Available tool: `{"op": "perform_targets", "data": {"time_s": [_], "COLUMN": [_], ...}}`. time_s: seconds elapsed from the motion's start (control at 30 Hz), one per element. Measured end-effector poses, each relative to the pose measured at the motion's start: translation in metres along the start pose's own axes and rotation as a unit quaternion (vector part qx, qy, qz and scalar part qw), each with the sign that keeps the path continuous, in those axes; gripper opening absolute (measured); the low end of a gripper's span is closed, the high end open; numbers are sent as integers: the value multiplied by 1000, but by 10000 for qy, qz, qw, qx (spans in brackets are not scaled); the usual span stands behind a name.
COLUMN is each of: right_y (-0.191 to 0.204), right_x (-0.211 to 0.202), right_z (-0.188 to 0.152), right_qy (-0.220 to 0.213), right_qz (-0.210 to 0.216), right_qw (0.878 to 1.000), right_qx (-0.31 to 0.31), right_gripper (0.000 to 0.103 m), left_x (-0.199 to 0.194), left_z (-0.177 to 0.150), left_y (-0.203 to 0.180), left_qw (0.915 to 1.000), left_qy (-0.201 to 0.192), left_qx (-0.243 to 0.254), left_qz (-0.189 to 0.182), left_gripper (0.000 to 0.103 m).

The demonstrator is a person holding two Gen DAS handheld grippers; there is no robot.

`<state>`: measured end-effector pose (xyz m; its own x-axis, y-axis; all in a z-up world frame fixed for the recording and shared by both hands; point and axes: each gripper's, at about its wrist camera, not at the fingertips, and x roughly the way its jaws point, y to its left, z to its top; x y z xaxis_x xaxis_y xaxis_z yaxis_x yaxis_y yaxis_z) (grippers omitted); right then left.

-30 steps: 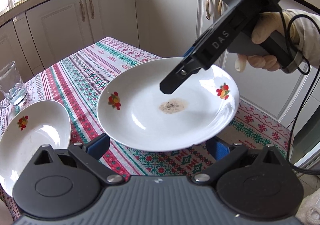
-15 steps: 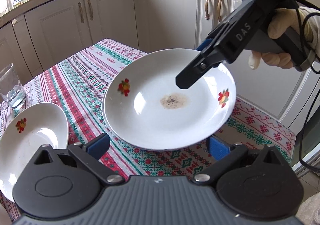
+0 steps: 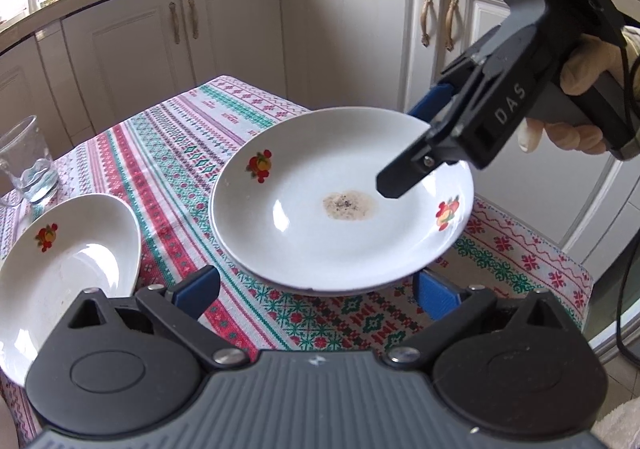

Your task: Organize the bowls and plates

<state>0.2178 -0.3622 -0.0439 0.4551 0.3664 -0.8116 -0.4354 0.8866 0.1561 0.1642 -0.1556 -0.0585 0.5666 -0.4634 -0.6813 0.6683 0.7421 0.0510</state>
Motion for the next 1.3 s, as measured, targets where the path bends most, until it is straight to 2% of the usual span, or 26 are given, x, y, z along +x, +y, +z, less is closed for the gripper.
{"op": "perform_targets", "data": {"time_s": [0.17, 0.37, 0.53, 0.7, 0.93, 1.2, 1.3], "right_y": [4, 16, 39, 64, 85, 99, 103], "right_x": [0, -11, -22, -28, -37, -27, -24], "right_z": [-6, -14, -24, -32, -32, -19, -12], "right_qy": [15, -203, -415, -572, -725, -682, -647], "right_qz": [-186, -297, -349, -368, -323, -185, -102], "right_qw": [9998, 9993, 9981, 9962, 9940, 9928, 9919], "right_qx": [-68, -95, -290, -534, -757, -969, -1084], "right_gripper": [103, 103, 103, 103, 103, 103, 103], "left_x": [-12, -32, -45, -49, -43, -18, -14], "left_z": [-6, -13, -24, -35, -51, -64, -66], "left_y": [3, 11, 22, 35, 59, 78, 82], "left_qw": [9995, 9958, 9868, 9789, 9636, 9518, 9502], "left_qy": [-111, -283, -366, -263, -142, 88, 42], "left_qx": [-284, -673, -1112, -1389, -1845, -2219, -2331], "left_qz": [105, 555, 1115, 1475, 1932, 2117, 2068], "left_gripper": [102, 102, 102, 102, 102, 102, 102]}}
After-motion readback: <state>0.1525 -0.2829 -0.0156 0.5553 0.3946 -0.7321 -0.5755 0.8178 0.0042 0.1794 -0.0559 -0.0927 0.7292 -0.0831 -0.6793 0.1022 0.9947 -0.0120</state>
